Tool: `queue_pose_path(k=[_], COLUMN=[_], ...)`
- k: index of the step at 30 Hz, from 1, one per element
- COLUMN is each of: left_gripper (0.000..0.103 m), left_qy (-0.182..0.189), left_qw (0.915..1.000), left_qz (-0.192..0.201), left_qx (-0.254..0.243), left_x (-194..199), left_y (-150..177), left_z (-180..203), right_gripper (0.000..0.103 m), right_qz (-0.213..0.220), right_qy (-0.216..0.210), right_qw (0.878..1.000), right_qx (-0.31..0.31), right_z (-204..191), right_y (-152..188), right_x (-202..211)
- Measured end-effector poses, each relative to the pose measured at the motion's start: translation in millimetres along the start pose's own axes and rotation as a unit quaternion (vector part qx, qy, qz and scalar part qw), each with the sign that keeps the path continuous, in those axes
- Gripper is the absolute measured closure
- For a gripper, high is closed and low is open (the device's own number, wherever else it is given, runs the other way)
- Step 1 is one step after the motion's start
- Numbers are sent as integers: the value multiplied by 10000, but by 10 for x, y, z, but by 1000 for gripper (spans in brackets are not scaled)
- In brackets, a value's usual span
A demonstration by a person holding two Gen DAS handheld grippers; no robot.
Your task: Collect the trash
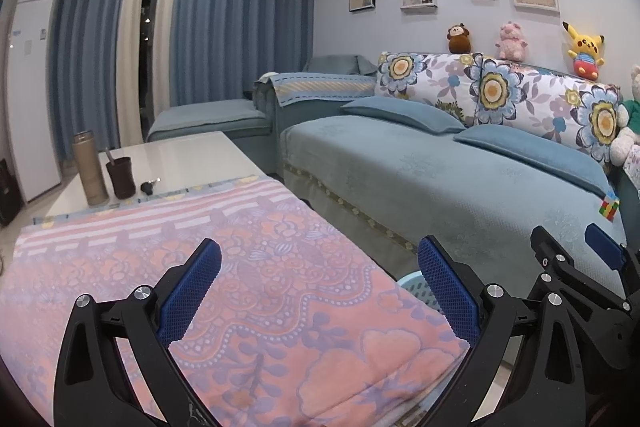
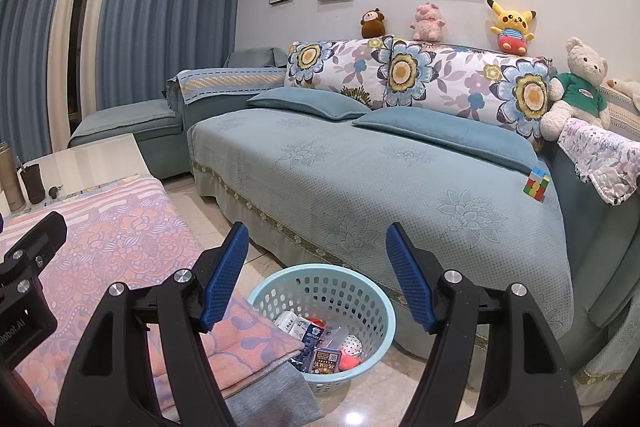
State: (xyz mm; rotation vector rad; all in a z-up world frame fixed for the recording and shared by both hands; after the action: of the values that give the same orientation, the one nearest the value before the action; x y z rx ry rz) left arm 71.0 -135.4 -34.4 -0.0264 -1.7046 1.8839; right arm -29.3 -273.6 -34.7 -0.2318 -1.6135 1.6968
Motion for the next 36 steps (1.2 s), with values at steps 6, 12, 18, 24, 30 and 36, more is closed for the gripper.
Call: queue_pose_path(k=[6, 12, 18, 24, 30, 36], left_gripper=[8, 8, 8, 8, 8, 8], left_qy=[25, 39, 48, 34, 20, -11], left_qw=[10000, 10000, 10000, 10000, 9999, 9999], left_qz=[-16, -10, -5, 15, 37, 53], left_qx=[28, 31, 61, 59, 91, 126], left_x=[-9, -9, 11, 30, 54, 65], left_y=[0, -5, -19, -40, -54, -72], left_z=[-16, -19, -5, 19, 27, 22], right_gripper=[36, 36, 36, 36, 36, 36], right_qz=[-33, -32, -26, -13, -3, 1], right_qy=[-31, -30, -31, -59, -86, -88], right_qw=[10000, 10000, 10000, 10000, 9999, 9999], right_qx=[-8, 12, 32, 50, 68, 95], right_z=[-36, -71, -92, -102, -116, -136], right_y=[9, 11, 3, -6, -4, -6], right_x=[-17, -19, -17, 0, 15, 16])
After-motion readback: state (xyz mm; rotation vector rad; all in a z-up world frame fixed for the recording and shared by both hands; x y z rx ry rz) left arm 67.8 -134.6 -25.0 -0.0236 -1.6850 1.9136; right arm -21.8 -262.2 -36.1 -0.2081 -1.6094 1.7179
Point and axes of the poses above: each gripper's, at about its wrist camera, not at the fingertips, and x roughly against the way its jaws point, z to its right, y to its underside, the point moved 9 cm from there along -x, roughly the way its jaws point, and after that the axes turned 10 degrees about x, right-handed, at the moved point
